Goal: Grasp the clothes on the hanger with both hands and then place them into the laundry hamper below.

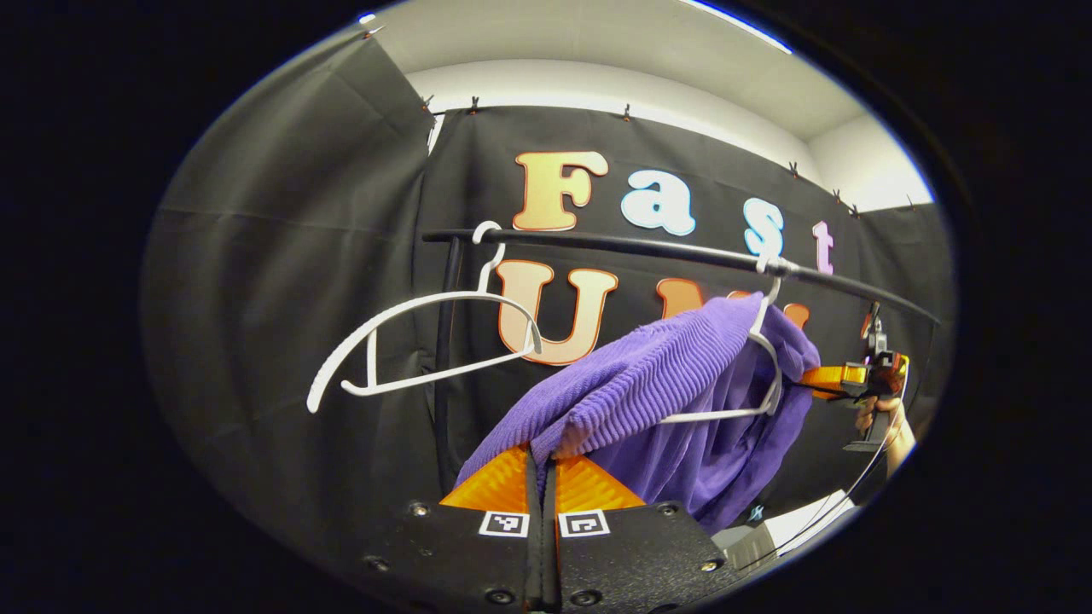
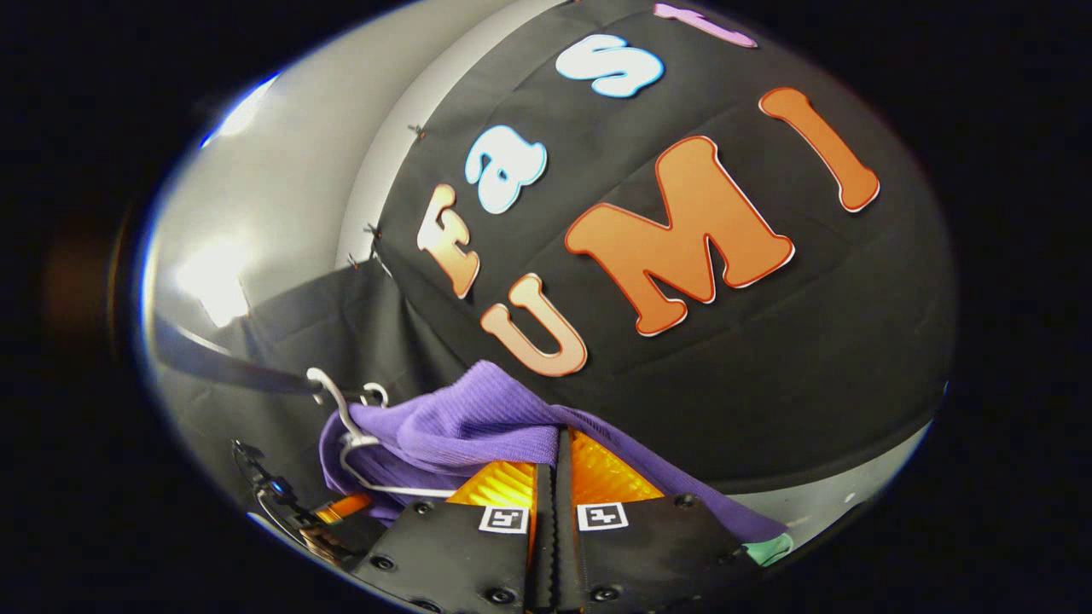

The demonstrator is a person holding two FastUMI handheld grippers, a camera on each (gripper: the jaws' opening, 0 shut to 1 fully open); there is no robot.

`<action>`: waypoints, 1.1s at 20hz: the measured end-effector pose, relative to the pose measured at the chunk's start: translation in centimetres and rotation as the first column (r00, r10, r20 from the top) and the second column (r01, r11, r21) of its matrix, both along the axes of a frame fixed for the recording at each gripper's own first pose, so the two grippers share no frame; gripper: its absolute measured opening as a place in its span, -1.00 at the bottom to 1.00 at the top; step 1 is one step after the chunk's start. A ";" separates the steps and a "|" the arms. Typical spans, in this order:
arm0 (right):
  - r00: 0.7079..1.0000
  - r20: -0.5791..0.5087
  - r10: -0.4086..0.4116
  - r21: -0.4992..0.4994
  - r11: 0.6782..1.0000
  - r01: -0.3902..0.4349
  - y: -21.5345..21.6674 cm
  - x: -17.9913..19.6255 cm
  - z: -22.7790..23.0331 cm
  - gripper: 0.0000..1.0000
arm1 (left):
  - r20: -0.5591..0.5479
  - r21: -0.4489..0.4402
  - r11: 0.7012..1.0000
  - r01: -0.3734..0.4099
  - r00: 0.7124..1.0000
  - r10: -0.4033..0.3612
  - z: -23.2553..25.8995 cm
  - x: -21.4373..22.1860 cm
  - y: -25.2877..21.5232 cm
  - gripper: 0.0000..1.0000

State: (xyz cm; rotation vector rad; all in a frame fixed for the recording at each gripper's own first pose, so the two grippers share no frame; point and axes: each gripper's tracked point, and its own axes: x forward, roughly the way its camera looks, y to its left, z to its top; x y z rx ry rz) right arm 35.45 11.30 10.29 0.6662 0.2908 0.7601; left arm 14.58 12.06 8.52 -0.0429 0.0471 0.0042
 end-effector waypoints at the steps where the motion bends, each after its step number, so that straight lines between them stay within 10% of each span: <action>1: 1.000 0.008 -0.010 0.035 0.999 0.010 -0.7 0.3 1.0 -0.84 | 0.013 -0.010 1.000 0.006 1.000 -0.006 0.7 0.1 0.3 -1.00; 22: 0.998 -0.053 -0.026 0.076 0.997 0.030 1.6 4.4 -0.2 -0.85 | 0.152 0.048 0.997 0.067 0.986 -0.074 9.6 -1.7 0.8 -0.96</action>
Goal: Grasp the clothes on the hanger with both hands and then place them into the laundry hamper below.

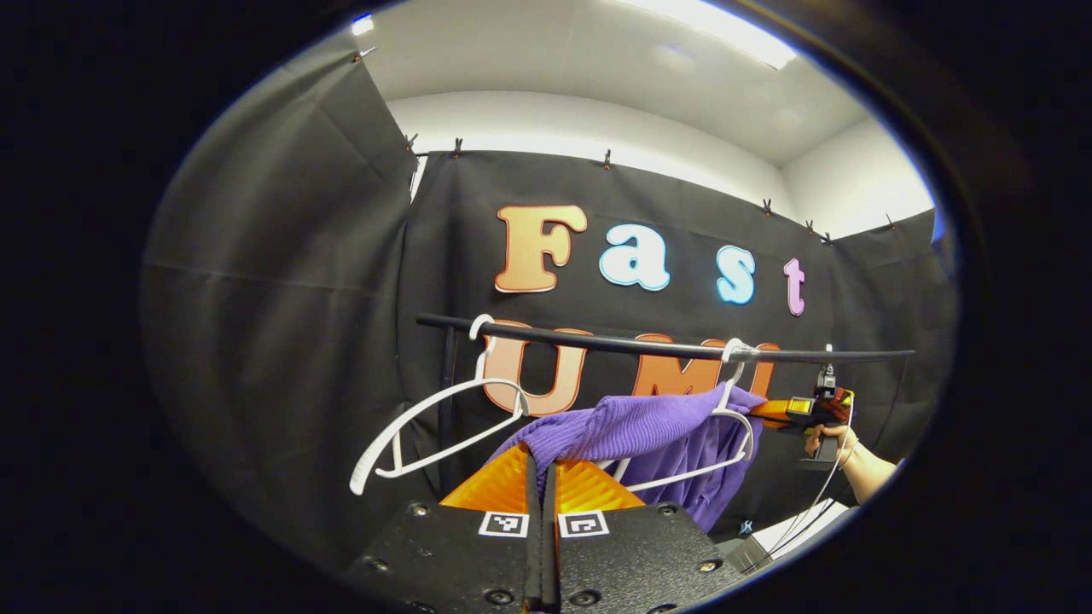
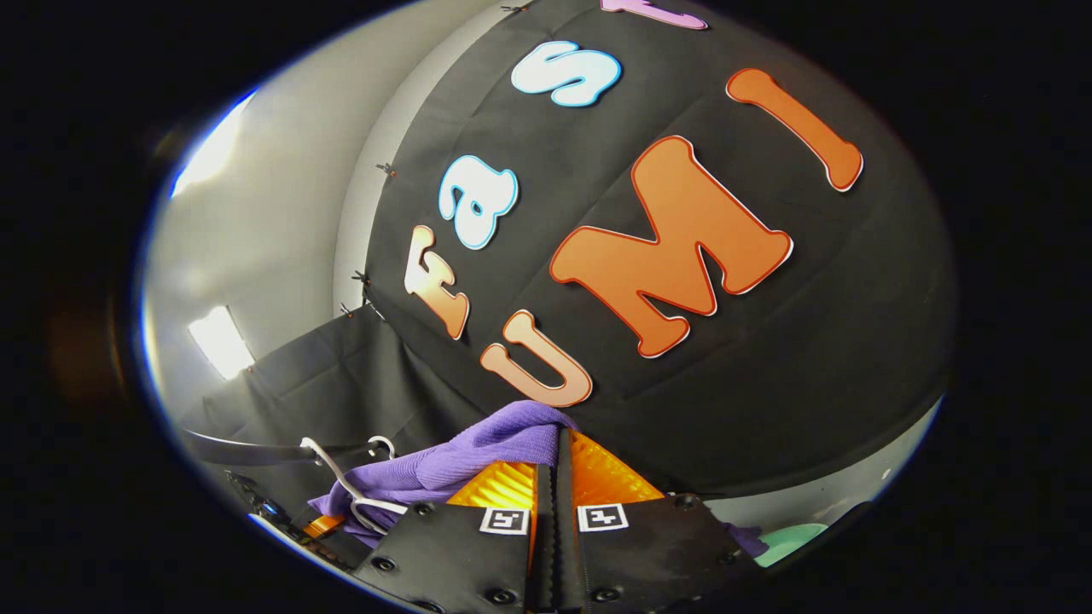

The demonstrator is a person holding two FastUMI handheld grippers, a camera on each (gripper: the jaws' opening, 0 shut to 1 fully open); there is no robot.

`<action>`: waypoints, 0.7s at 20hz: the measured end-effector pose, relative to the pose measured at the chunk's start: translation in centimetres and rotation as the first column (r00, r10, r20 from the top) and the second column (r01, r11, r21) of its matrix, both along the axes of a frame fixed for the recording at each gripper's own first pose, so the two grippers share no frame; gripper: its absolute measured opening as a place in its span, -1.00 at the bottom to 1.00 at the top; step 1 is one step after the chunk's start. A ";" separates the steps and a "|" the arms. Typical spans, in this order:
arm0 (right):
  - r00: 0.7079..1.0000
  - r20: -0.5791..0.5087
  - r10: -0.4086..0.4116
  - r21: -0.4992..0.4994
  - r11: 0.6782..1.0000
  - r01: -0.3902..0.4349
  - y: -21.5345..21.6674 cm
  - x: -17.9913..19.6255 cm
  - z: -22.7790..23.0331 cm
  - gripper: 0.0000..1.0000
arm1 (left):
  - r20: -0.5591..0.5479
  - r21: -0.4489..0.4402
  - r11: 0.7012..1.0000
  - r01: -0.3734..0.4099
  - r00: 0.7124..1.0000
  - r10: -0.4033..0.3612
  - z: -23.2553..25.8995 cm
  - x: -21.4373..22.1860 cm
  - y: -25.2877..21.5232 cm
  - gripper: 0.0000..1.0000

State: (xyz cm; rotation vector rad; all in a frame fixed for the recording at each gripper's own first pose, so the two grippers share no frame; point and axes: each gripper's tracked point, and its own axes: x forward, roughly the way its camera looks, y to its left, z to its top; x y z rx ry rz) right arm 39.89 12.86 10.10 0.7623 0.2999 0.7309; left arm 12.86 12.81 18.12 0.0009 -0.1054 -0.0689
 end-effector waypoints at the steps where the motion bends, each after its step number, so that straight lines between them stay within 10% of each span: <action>1: 1.000 -0.004 0.008 -0.001 1.000 -0.009 0.1 0.0 -0.2 -0.85 | 0.016 -0.010 1.000 -0.004 1.000 0.004 0.6 0.1 0.0 -1.00; 14: 0.994 -0.102 0.030 -0.081 0.996 -0.039 0.7 1.6 -5.8 -0.84 | -0.117 -0.083 0.993 -0.079 0.991 0.069 -4.6 5.0 2.5 -1.00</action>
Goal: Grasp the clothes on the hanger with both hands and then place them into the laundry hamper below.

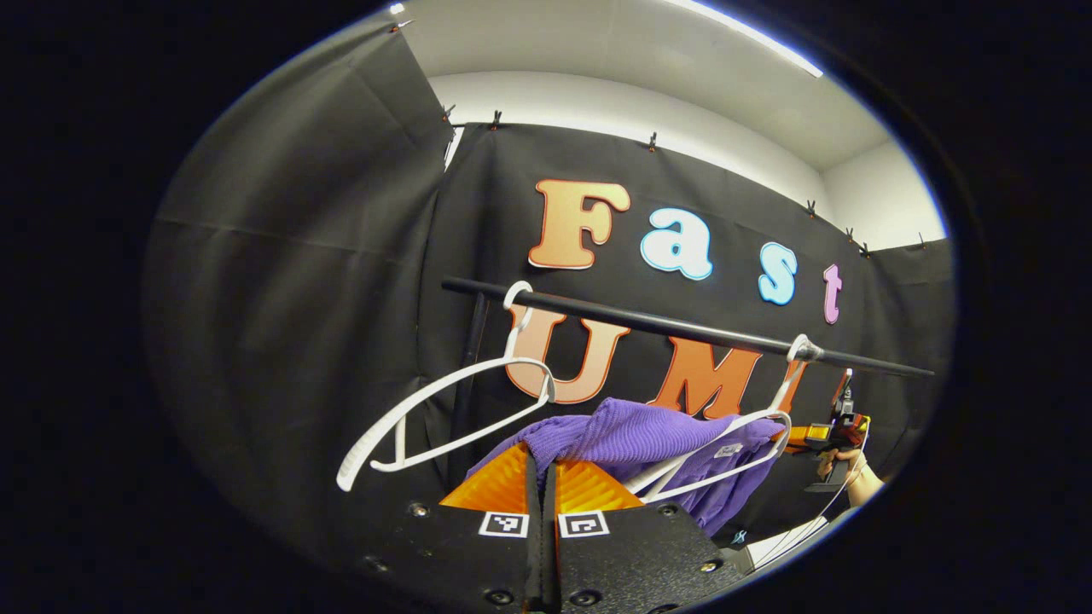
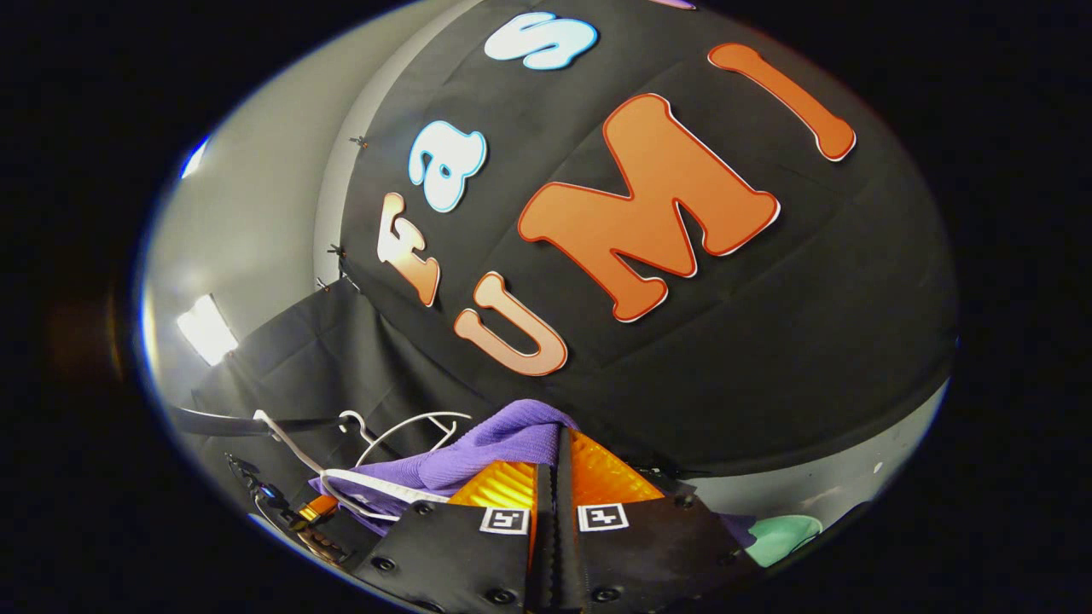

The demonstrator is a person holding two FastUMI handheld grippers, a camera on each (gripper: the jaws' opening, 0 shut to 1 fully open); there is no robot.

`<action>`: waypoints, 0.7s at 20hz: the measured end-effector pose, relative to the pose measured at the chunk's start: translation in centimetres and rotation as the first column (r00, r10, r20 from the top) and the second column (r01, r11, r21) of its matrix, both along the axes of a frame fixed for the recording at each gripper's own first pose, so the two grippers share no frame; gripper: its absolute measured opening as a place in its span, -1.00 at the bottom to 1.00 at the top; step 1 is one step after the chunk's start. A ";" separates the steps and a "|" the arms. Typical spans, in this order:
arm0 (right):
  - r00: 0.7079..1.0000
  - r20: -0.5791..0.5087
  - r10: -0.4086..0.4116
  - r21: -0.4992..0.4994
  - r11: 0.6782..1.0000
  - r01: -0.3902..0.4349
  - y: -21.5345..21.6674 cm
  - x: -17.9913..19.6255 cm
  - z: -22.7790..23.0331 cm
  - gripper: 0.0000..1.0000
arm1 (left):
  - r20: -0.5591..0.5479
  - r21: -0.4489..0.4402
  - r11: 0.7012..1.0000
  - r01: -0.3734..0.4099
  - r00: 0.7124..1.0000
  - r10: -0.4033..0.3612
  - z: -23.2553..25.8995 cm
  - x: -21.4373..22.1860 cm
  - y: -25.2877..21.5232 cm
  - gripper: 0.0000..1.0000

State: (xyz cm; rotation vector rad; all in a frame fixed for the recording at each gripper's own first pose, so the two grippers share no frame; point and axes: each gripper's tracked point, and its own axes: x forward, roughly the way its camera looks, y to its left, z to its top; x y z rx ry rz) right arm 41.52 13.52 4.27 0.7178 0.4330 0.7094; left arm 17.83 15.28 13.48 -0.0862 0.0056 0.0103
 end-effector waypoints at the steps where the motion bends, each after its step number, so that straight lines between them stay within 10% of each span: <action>1: 1.000 -0.009 -0.002 -0.006 1.000 0.002 0.0 -0.1 -0.6 -0.85 | -0.008 0.002 1.000 -0.001 1.000 0.001 -0.5 0.1 0.0 -1.00; 14: 0.991 -0.126 -0.044 -0.053 0.998 0.037 -1.7 -2.4 -9.6 -0.85 | -0.186 -0.017 0.999 -0.039 0.982 0.035 -10.0 0.3 0.9 -1.00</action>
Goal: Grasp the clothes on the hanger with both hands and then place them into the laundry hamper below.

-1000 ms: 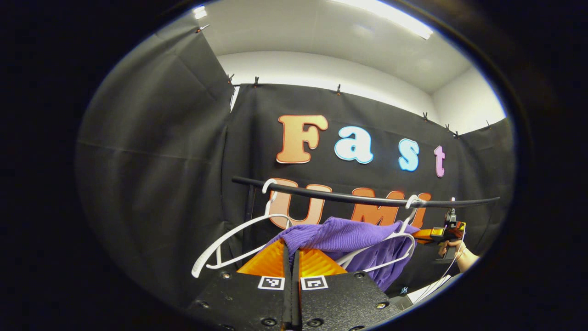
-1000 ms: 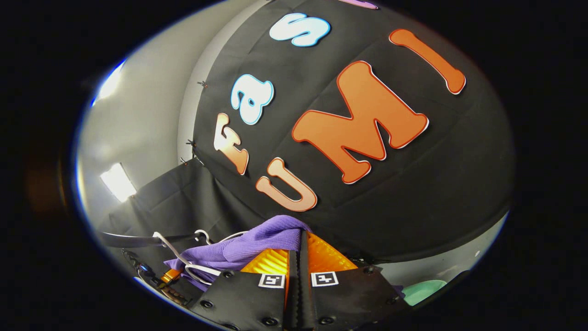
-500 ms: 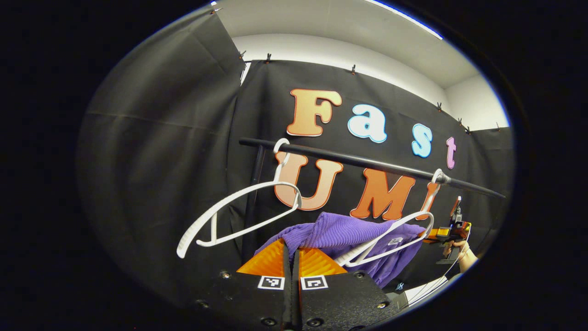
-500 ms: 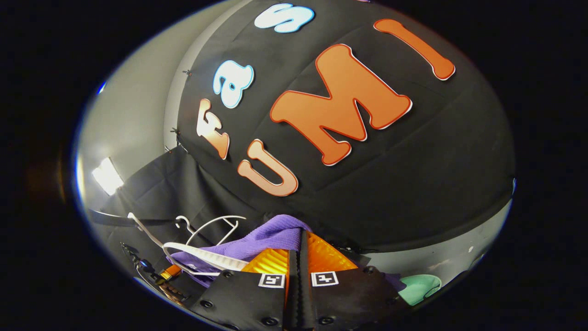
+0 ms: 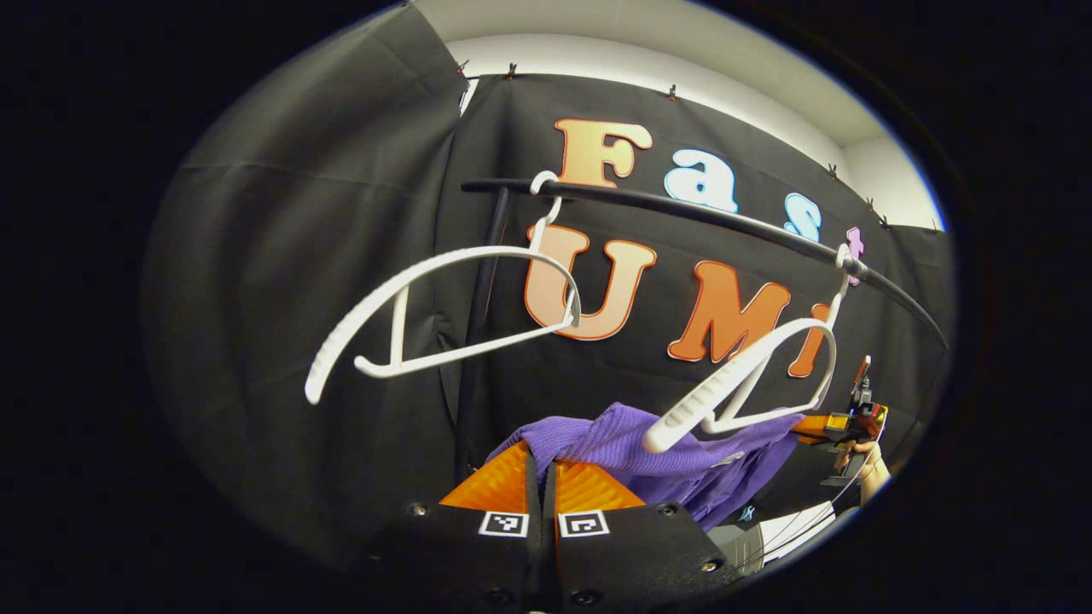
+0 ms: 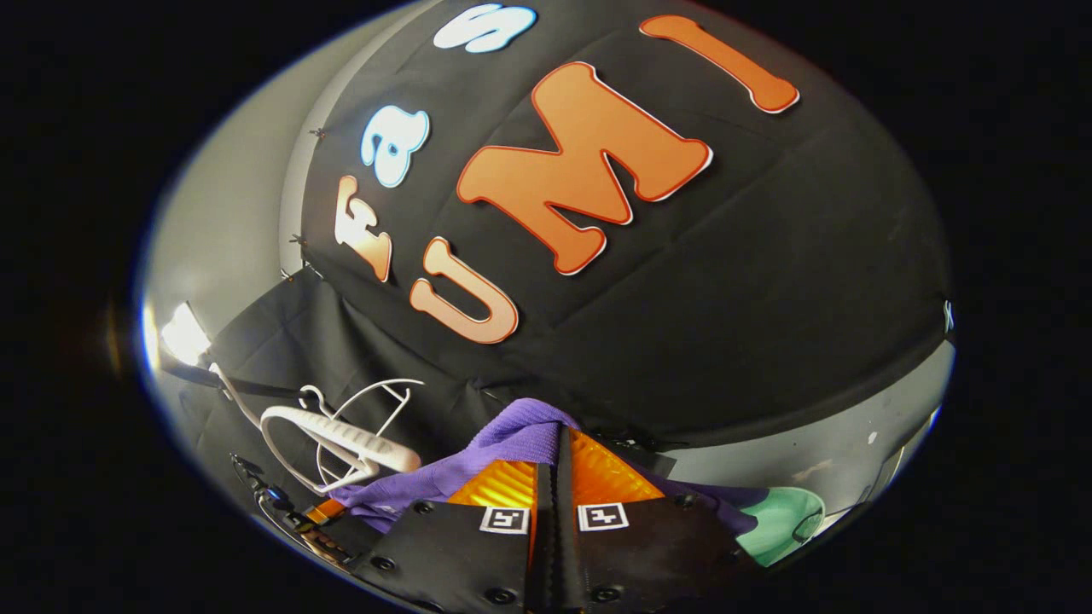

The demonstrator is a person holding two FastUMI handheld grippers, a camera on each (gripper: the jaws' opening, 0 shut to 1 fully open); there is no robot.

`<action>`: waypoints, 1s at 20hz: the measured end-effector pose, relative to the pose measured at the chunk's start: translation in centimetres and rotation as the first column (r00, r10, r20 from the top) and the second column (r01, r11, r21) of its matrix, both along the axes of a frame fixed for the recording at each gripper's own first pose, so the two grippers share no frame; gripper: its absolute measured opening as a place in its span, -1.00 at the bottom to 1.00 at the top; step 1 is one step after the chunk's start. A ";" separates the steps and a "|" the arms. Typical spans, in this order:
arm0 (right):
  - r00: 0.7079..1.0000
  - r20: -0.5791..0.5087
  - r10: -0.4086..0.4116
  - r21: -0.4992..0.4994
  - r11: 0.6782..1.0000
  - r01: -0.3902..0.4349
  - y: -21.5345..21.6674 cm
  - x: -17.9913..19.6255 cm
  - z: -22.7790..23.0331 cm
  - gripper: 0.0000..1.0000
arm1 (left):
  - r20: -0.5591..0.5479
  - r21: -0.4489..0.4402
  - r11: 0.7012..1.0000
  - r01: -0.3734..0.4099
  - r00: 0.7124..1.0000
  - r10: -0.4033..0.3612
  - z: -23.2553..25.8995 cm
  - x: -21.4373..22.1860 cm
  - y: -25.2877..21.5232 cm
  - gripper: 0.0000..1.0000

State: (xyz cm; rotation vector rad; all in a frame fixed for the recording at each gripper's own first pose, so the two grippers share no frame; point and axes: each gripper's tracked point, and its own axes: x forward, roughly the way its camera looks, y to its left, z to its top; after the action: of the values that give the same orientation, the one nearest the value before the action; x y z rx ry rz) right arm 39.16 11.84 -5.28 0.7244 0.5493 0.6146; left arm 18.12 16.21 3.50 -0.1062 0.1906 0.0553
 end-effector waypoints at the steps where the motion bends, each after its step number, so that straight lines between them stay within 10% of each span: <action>1: 1.000 -0.008 -0.007 -0.004 1.000 0.007 -0.4 -0.5 -0.6 -0.85 | -0.012 -0.013 1.000 0.002 1.000 -0.002 -0.8 -0.2 -0.2 -1.00; 20: 0.984 -0.011 -0.179 -0.281 0.945 0.169 -5.3 -10.9 -9.3 -0.85 | -0.192 -0.015 0.991 0.135 0.972 -0.135 -11.7 -1.3 -8.2 -1.00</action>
State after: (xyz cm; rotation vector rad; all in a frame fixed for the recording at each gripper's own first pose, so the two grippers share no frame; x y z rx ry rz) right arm 28.24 6.56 -14.59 0.5109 0.5850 0.3500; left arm 16.78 8.05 -8.16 -0.0899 0.3914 -0.0708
